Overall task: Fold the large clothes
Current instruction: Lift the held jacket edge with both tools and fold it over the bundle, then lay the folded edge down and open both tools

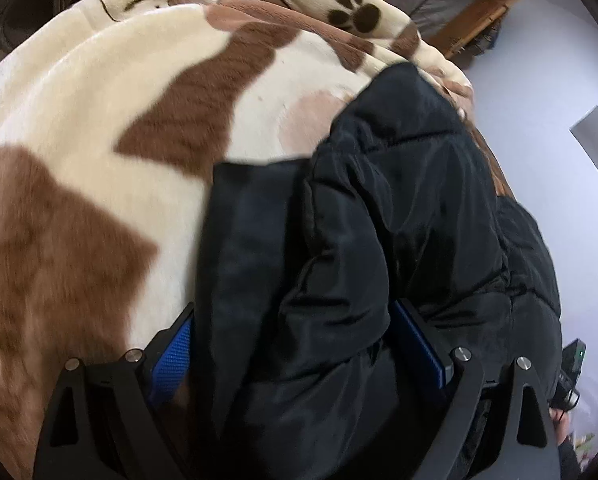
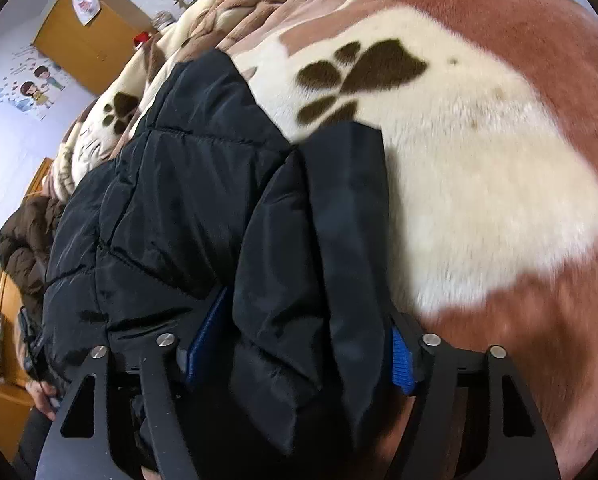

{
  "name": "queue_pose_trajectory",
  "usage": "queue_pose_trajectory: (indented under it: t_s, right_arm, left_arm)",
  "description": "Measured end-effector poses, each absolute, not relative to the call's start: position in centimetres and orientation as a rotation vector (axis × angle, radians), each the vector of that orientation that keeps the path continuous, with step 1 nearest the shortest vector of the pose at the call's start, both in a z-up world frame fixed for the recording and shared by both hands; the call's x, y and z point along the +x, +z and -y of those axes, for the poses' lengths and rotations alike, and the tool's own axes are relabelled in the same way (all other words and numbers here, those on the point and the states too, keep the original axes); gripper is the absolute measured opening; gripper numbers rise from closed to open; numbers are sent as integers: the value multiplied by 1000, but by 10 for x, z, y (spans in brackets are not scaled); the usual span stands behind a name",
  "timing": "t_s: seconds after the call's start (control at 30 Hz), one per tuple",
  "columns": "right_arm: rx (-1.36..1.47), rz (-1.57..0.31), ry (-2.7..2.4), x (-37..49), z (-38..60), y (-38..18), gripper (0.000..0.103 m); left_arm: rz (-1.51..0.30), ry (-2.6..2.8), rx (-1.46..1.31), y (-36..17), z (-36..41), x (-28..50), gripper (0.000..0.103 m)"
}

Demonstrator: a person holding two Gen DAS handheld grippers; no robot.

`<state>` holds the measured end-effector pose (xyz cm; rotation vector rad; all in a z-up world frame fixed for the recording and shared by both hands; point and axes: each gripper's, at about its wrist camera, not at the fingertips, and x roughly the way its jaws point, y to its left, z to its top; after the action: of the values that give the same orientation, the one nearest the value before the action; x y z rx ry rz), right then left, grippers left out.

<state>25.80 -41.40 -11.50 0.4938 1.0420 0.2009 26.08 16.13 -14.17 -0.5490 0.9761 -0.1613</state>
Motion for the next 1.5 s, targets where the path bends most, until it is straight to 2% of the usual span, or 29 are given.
queue_pose_trajectory:
  t_s: [0.37, 0.47, 0.6, 0.77, 0.87, 0.9, 1.0, 1.07, 1.17, 1.3, 1.5]
  right_arm:
    - [480, -1061, 216, 292, 405, -119, 67]
    - [475, -1054, 234, 280, 403, -117, 62]
    - [462, -1059, 259, 277, 402, -118, 61]
    - [448, -1068, 244, 299, 394, -121, 61]
    - [441, -1067, 237, 299, 391, -122, 60]
    - [441, -1064, 237, 297, 390, -121, 57]
    - [414, -1060, 223, 294, 383, -115, 47]
    - [383, -1059, 212, 293, 375, -107, 40]
    - [342, -1050, 202, 291, 368, -90, 31]
    - [341, -994, 212, 281, 371, -60, 26]
    - [326, -914, 246, 273, 373, -19, 25]
  left_arm:
    - [-1014, -141, -513, -137, -146, 300, 94]
    - [-1003, -160, -522, -139, -146, 288, 94]
    - [-1006, -184, -525, -143, -145, 286, 94]
    - [-1038, -176, -539, -149, -141, 306, 100]
    - [-1041, -166, -531, -148, -137, 307, 99]
    - [-1036, -168, -525, -147, -136, 305, 97]
    - [-1016, -172, -508, -138, -129, 299, 77]
    - [-1004, -167, -453, -127, -120, 295, 55]
    - [-983, -145, -378, -104, -115, 289, 38]
    - [-920, -146, -364, -70, -120, 274, 33]
    - [-849, -171, -348, -24, -122, 262, 33]
